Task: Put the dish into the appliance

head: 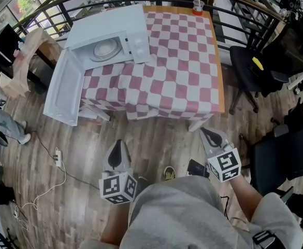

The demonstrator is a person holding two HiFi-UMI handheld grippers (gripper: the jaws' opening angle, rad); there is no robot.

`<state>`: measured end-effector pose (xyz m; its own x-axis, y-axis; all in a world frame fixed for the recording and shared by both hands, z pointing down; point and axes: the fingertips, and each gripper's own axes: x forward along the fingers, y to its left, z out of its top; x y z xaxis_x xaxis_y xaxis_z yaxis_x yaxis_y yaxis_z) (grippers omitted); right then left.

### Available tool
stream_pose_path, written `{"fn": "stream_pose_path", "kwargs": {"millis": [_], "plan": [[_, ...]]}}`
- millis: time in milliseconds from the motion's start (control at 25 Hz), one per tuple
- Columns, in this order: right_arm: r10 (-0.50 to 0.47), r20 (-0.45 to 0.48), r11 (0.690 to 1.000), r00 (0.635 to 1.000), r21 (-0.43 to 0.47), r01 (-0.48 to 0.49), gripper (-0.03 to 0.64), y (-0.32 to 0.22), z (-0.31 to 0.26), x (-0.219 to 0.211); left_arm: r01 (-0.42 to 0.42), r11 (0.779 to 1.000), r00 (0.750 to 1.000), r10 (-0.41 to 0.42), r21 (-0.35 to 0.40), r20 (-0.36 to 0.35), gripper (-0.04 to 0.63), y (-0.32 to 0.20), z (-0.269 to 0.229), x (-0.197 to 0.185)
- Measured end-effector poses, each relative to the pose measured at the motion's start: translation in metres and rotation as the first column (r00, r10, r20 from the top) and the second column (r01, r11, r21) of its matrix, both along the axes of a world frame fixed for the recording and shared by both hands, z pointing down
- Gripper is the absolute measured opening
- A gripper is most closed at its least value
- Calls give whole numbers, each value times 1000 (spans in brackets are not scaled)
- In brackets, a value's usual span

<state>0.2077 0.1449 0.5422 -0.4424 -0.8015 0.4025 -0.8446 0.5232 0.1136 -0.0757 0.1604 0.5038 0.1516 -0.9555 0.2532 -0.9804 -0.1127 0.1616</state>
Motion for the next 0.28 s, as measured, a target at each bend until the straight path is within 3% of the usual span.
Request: {"fn": "stream_pose_path", "kwargs": {"millis": [280], "plan": [[-5, -42, 1000, 999, 11, 6, -3, -4, -3, 27, 2, 1000, 1000, -2, -11, -10, 11, -2, 3, 5]]}}
